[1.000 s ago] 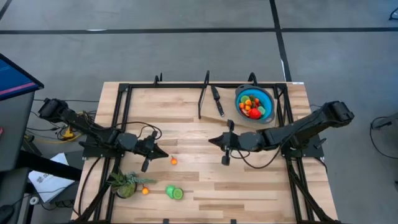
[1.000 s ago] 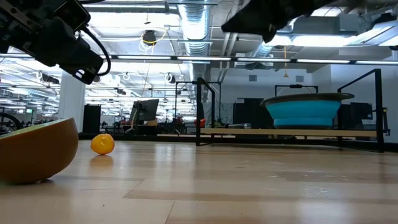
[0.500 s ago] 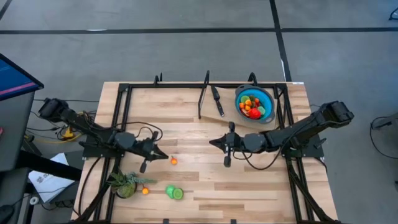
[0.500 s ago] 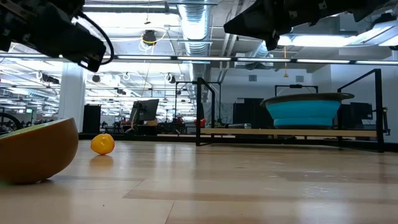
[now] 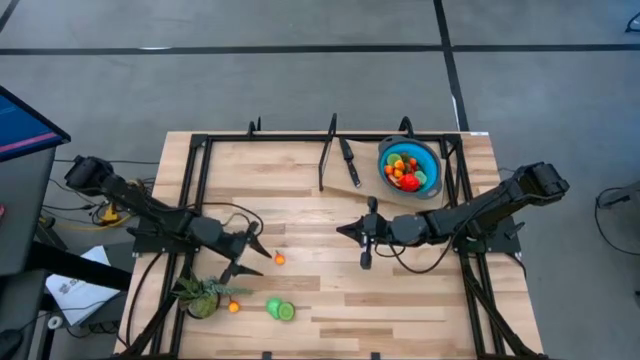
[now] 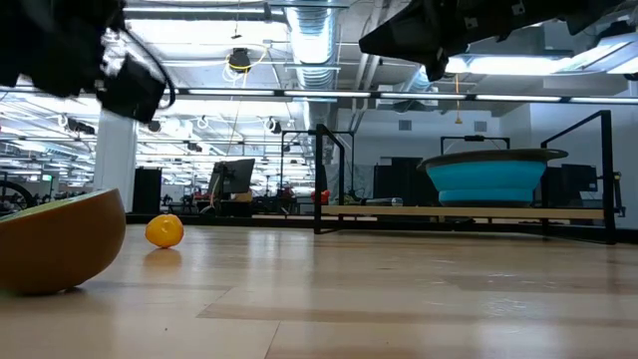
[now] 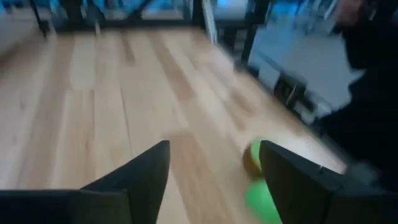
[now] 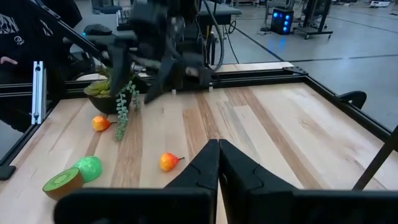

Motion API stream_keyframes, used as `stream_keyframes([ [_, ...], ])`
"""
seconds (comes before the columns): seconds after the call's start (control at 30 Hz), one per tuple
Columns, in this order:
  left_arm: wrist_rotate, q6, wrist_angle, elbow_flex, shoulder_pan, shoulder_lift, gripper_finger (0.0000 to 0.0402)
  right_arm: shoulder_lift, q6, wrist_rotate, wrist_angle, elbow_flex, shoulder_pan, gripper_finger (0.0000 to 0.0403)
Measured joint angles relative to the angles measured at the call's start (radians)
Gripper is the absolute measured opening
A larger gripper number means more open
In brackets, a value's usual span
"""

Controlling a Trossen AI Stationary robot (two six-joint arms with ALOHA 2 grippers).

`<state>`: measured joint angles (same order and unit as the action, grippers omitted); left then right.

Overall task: Pick & Place Fruit
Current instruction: Put the orange pear into the blue colander

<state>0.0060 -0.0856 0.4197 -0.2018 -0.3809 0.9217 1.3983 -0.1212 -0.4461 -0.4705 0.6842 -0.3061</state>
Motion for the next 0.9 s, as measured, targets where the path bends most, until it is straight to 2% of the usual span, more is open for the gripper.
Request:
stream_keyframes([
  [0.2, -0.048, 0.062, 0.000, 0.017, 0.000, 0.197, 0.0254, 0.000, -0.003, 0.000, 0.025, 0.000, 0.001, 0.0001],
  [0.43, -0.141, 0.158, 0.156, 0.017, 0.012, 0.398, 0.0255, 0.000, -0.003, 0.000, 0.024, 0.000, 0.001, 0.0001],
  [0.9, -0.050, 0.157, 0.206, -0.039, 0.102, 0.602, 0.0255, 0.000, -0.001, 0.001, 0.044, 0.000, 0.001, 0.0001],
])
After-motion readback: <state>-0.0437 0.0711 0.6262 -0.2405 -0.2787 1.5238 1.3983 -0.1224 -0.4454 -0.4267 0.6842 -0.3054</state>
